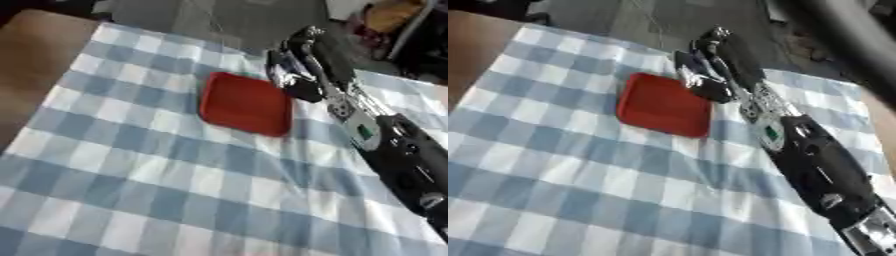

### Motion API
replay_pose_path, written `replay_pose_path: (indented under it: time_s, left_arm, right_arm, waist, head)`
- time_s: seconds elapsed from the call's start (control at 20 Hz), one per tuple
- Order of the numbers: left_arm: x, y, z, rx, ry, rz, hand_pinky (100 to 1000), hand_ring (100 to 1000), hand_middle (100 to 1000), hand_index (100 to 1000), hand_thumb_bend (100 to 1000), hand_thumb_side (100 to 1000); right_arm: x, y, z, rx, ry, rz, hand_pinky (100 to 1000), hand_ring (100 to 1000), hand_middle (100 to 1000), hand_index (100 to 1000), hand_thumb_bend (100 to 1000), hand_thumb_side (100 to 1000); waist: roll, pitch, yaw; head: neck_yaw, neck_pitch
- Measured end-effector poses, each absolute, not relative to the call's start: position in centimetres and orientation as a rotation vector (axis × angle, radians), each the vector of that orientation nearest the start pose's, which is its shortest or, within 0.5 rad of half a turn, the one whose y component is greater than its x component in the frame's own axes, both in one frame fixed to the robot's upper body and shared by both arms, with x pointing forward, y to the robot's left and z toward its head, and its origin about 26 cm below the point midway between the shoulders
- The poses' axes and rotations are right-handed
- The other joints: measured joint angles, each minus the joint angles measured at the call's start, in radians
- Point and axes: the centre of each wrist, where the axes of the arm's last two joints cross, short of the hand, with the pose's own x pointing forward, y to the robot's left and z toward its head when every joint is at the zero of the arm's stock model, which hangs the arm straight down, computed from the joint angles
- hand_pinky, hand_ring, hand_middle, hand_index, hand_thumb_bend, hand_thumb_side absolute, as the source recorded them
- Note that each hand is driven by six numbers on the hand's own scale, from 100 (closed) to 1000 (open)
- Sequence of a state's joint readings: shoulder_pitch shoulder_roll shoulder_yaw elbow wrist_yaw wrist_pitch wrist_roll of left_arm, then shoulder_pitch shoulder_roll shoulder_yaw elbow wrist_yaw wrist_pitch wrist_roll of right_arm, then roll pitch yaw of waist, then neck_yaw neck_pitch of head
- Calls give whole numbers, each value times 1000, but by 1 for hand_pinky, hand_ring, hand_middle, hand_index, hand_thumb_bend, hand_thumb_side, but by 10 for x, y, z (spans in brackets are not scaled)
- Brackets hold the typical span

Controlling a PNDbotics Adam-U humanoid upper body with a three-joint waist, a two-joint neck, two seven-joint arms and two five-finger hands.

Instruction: Pick up objects on the table and place them in the box.

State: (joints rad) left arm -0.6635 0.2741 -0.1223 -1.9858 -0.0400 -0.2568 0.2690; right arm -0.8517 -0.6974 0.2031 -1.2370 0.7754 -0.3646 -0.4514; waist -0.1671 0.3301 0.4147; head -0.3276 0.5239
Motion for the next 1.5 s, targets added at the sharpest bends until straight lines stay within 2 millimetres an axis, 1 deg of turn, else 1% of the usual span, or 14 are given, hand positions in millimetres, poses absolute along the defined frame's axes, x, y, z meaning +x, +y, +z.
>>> replay_pose_path:
  time_s: [0.2, 0.55, 0.65, 0.85, 0.95, 1.05, 1.1, 1.15, 1.2, 1.25, 1.3, 1.35, 1.4, 1.5]
  left_arm:
    - [312, 182, 290, 61, 3379, 213, 798, 836, 1000, 877, 323, 1000]
    - [311, 178, 294, 84, 3364, 216, 798, 836, 1000, 877, 326, 1000]
    - [311, 177, 295, 91, 3361, 213, 798, 836, 1000, 877, 326, 1000]
    - [311, 176, 296, 96, 3355, 215, 798, 835, 1000, 877, 327, 1000]
    - [311, 176, 296, 99, 3356, 214, 798, 835, 1000, 877, 327, 1000]
    - [311, 176, 296, 101, 3356, 213, 797, 836, 1000, 877, 327, 1000]
    - [311, 176, 296, 101, 3356, 213, 797, 836, 1000, 877, 327, 1000]
    - [311, 176, 296, 102, 3356, 213, 797, 836, 1000, 877, 327, 1000]
    - [311, 176, 296, 102, 3356, 213, 797, 835, 1000, 877, 327, 1000]
    - [311, 176, 296, 102, 3356, 213, 797, 835, 1000, 877, 327, 1000]
    - [311, 176, 296, 102, 3356, 213, 797, 835, 1000, 877, 327, 1000]
    - [311, 176, 296, 102, 3356, 213, 797, 835, 1000, 877, 327, 1000]
    - [311, 176, 296, 102, 3356, 213, 797, 835, 1000, 877, 327, 1000]
    - [311, 176, 296, 102, 3356, 213, 797, 835, 1000, 877, 327, 1000]
  right_arm:
    - [433, -325, 271, 1579, 2706, -1159, 100, 100, 100, 332, 100, 873]
    - [432, -325, 276, 1568, 2703, -1151, 100, 100, 100, 334, 100, 887]
    - [432, -325, 276, 1562, 2711, -1148, 100, 100, 100, 337, 100, 916]
    - [432, -325, 277, 1561, 2717, -1139, 100, 100, 100, 340, 100, 943]
    - [432, -326, 277, 1567, 2716, -1135, 100, 100, 100, 344, 100, 1000]
    - [433, -327, 276, 1594, 2702, -1133, 100, 100, 100, 392, 100, 1000]
    - [433, -327, 276, 1615, 2687, -1136, 100, 100, 257, 469, 100, 1000]
    - [433, -327, 276, 1640, 2666, -1139, 100, 117, 309, 498, 100, 1000]
    - [433, -327, 276, 1664, 2644, -1143, 100, 224, 390, 554, 100, 1000]
    - [433, -328, 276, 1685, 2624, -1147, 100, 291, 451, 595, 100, 1000]
    - [433, -328, 276, 1703, 2607, -1152, 100, 341, 490, 621, 100, 1000]
    - [433, -329, 276, 1717, 2594, -1156, 100, 327, 478, 614, 100, 1000]
    - [433, -329, 276, 1727, 2583, -1159, 100, 400, 542, 650, 100, 1000]
    - [433, -329, 275, 1736, 2568, -1157, 100, 465, 601, 676, 100, 1000]
  waist:
    - [-6, 5, 9]
    - [-17, 8, 29]
    - [-20, 10, 31]
    - [-22, 10, 35]
    - [-24, 10, 37]
    - [-24, 10, 37]
    - [-24, 10, 37]
    - [-24, 10, 37]
    - [-24, 10, 37]
    - [-24, 10, 37]
    - [-24, 10, 37]
    - [-24, 10, 37]
    - [-24, 10, 37]
    - [-24, 10, 37]
  head:
    - [-7, 0]
    - [-7, -2]
    - [-7, -2]
    - [-7, -2]
    - [-7, -2]
    - [-7, -2]
    - [-7, -2]
    - [-7, -2]
    - [-7, -2]
    - [-7, -2]
    - [-7, -2]
    - [-7, -2]
    - [-7, -2]
    - [-7, -2]
